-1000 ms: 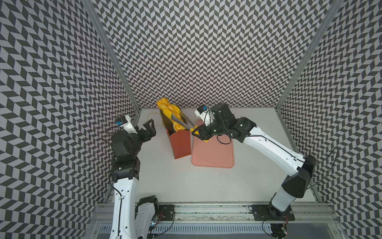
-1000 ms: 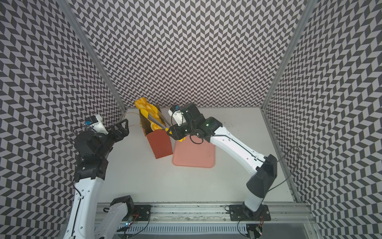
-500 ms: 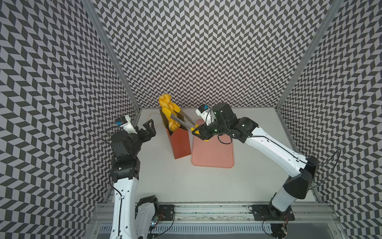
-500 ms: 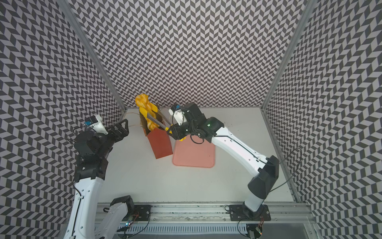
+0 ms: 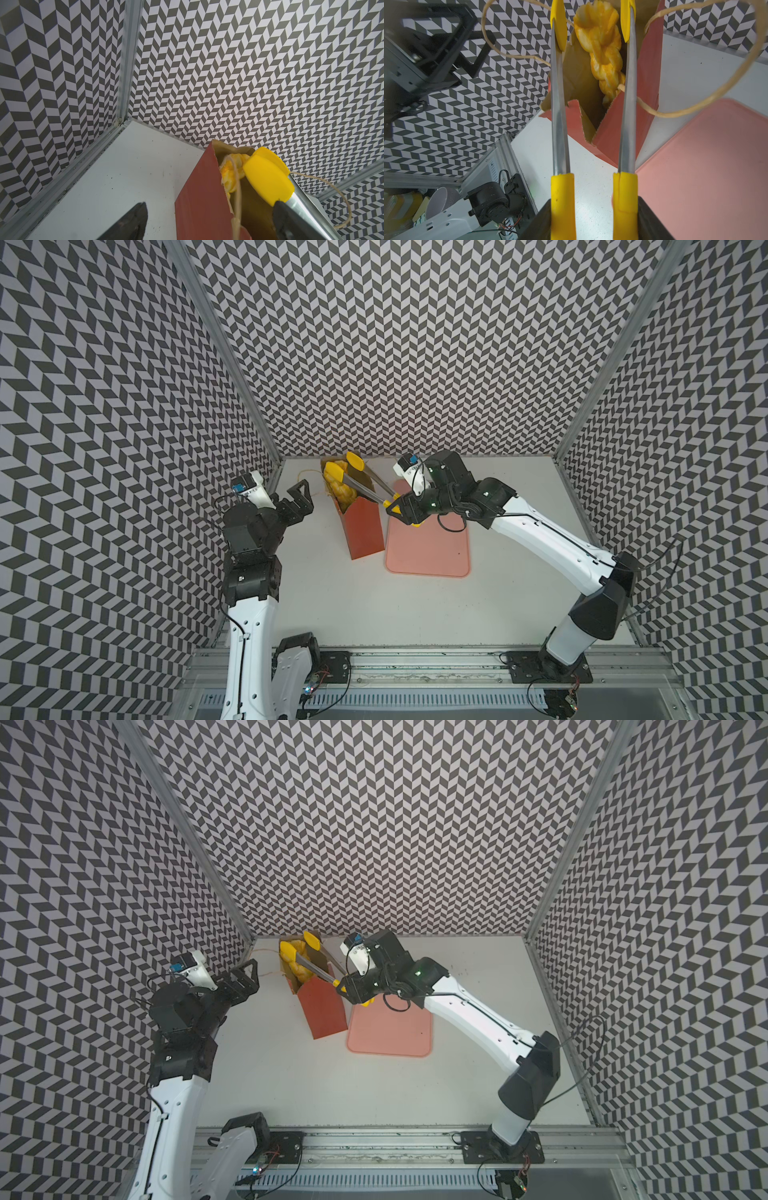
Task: Pack bread into a paper bag
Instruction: Place the fake bread in the paper bag.
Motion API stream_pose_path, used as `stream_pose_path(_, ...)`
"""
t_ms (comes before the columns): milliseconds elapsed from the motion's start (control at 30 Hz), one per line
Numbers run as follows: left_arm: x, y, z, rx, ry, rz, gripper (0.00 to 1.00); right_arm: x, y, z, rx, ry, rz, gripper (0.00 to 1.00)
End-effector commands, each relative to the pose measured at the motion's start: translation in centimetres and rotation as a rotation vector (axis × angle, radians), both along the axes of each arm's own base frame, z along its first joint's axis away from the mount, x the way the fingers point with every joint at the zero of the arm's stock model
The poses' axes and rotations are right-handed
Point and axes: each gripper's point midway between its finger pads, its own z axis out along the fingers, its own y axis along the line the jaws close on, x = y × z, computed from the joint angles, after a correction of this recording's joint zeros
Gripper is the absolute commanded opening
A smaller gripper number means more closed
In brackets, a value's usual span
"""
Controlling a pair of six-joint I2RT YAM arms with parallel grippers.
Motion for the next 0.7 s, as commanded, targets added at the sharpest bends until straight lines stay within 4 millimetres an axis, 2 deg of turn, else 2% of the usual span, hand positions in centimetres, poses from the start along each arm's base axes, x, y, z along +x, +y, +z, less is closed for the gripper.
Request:
stream_pose_path(0, 0.0, 0.0, 0.4, 0.000, -0.024, -0.005, 0.98, -0.2, 0.2, 4.8, 0.122, -0.110, 0.003, 0.58)
stream_pose_path(267, 0.0, 0.0, 0.3, 0.000, -0.022, -0.006, 0.98, -0.3, -0.1, 6.4, 0.149, -0.139, -0.010, 0.56)
stream_pose_path(467, 0.0, 0.0, 0.4, -0.001, -0.024, -0.008, 0.98, -0.2, -0.7, 8.7, 0.166, -0.182, -0.031, 0.55)
stream_pose_path(667, 0.0, 0.0, 0.3, -0.002, -0.022, -0.006, 0.98, 0.5, -3.1, 11.5, 0.177, -0.252, -0.147, 0.54)
